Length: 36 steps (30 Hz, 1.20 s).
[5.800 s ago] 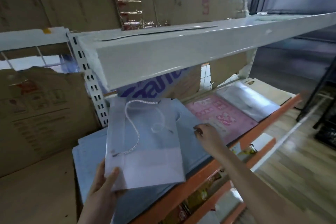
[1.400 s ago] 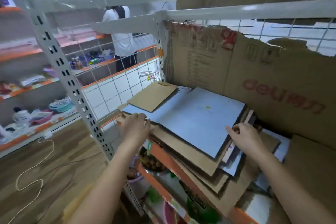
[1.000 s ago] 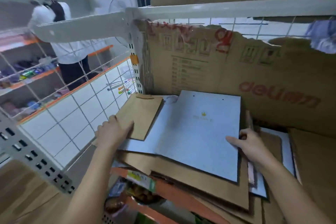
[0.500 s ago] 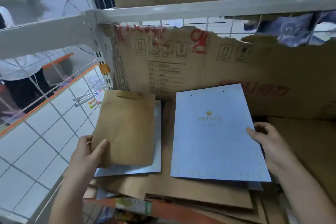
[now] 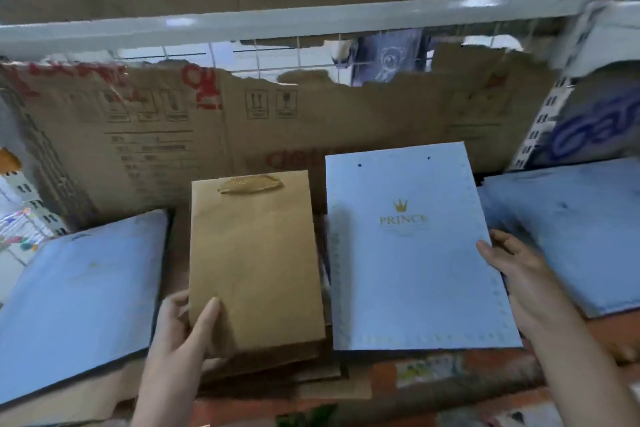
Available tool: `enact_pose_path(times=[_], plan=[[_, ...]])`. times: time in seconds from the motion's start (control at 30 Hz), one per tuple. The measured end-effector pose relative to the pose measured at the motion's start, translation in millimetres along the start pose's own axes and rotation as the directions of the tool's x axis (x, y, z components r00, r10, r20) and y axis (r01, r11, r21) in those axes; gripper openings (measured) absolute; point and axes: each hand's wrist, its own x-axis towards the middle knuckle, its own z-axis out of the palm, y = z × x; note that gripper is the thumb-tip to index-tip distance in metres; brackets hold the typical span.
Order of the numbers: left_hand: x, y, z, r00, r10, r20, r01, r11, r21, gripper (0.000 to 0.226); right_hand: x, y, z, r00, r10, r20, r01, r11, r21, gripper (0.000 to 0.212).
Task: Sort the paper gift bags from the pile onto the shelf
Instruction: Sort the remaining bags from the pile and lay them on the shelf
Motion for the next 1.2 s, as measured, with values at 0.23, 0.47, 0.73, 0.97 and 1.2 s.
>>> enact_pose_path(times=[0.23, 0.47, 0.73, 0.97, 1.2], plan=[[-48, -18, 123, 0.988, -0.011, 0.156, 0.009, 1.000, 0.009, 0.010, -25, -21, -151, 0.983, -0.094, -0.155, 0.103, 0.993, 0.052, 0.070], [-117, -14, 258, 0.966, 0.049, 0.252, -0.053, 0.999, 0.006, 0.006, -47, -51, -300, 0.942, -0.147, -0.303, 0.171, 0.984, 0.054, 0.046], [-176, 18, 385, 0.932, 0.097, 0.350, -0.132, 0.988, 0.076, 0.017, -32, -95, -419, 0.870, -0.192, -0.454, 0.185, 0.981, -0.061, 0.026], [-169, 10, 459, 0.911, 0.101, 0.401, -0.118, 0.993, 0.018, 0.014, 17, -95, -476, 0.860, -0.156, -0.486, 0.138, 0.988, -0.074, 0.018], [-141, 10, 509, 0.937, 0.095, 0.337, -0.102, 0.995, 0.003, 0.024, 119, -112, -499, 0.879, -0.166, -0.448, 0.036, 0.958, -0.284, 0.018]])
